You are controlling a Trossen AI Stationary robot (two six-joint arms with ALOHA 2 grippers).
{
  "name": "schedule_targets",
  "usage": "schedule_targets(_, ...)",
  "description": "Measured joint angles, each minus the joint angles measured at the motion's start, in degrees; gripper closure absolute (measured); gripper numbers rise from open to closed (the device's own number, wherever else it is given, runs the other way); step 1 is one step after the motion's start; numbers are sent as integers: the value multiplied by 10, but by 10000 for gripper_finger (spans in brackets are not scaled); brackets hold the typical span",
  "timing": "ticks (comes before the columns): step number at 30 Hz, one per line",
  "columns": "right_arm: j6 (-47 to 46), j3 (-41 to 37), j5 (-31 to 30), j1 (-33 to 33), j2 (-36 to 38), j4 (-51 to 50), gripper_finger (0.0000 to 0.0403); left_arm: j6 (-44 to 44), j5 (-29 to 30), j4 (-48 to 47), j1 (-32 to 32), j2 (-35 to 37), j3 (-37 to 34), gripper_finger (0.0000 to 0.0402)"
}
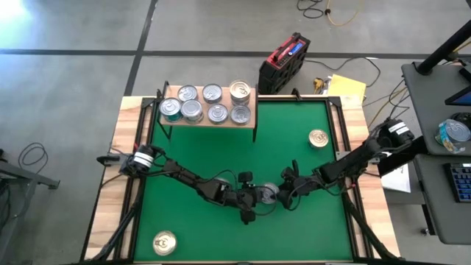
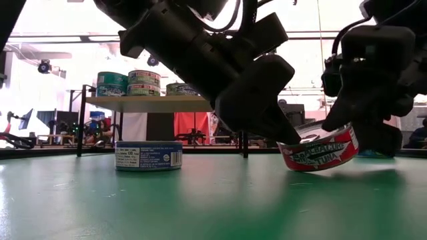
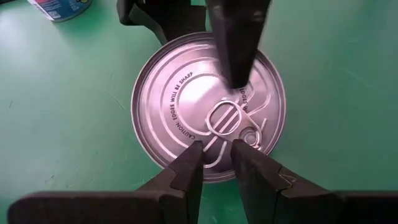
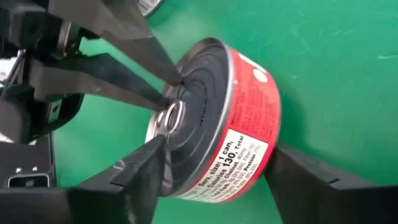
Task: Stack canned seafood by type on shelf
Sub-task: Stack the red tuna can on top of the red tuna can on the shelf
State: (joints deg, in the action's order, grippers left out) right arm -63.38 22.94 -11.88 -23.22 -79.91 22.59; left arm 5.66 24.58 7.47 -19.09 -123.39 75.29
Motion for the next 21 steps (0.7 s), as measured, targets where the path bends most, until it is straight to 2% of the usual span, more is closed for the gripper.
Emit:
schedule_targets(6,-1,1,-15,0,-1,8,267,-7,-2,2,-5,3,0,326)
schedule_targets(7,5,2,-15,0,0,8,273,-10,-2,2,-8,5,0,326)
schedule_targets(12,52,1,-18,0,18,-3,273,-39,-1,-4,-18,22,-2,326)
schedule_targets(16,125,1,-20,-2,37,-5,273,-57,-1,-17,-26,54,-3,326)
schedule_targets(21,200,10,-66,-17,44,-4,273,-104,-9,-27,-28,106,-27,326)
